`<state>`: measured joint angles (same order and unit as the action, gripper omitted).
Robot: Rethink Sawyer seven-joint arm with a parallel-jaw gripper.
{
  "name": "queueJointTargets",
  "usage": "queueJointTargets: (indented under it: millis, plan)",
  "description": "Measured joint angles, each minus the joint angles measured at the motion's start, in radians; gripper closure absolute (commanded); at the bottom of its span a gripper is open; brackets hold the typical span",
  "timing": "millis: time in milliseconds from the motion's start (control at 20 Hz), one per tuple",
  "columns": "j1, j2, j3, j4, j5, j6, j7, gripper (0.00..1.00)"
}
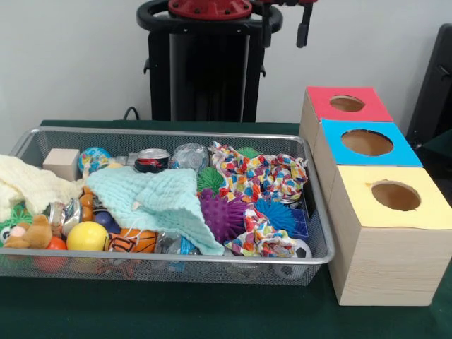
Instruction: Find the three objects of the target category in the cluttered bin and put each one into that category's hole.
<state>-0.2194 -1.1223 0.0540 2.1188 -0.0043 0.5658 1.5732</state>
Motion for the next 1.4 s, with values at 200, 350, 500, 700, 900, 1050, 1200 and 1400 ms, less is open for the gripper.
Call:
queueJointTargets:
  millis: [200,350,500,700,900,1050,1200,1400]
  plan:
    - [-0.069,0.036,0.045,-0.005,0.000,0.000,0.000,0.00]
    - [-0.118,0.064,0.069,-0.005,0.000,-0.006,0.000,0.00]
    - [-0.186,0.105,0.098,-0.005,-0.013,-0.028,0.000,0.00]
    - [-0.265,0.156,0.132,-0.005,-0.060,-0.082,0.000,0.00]
    - [-0.331,0.202,0.161,-0.004,-0.123,-0.143,0.000,0.00]
    - [-0.358,0.236,0.172,-0.004,-0.170,-0.186,0.000,0.00]
    - [-0.369,0.280,0.173,-0.004,-0.219,-0.230,0.000,0.00]
    - [-0.375,0.341,0.176,-0.005,-0.274,-0.265,0.000,0.00]
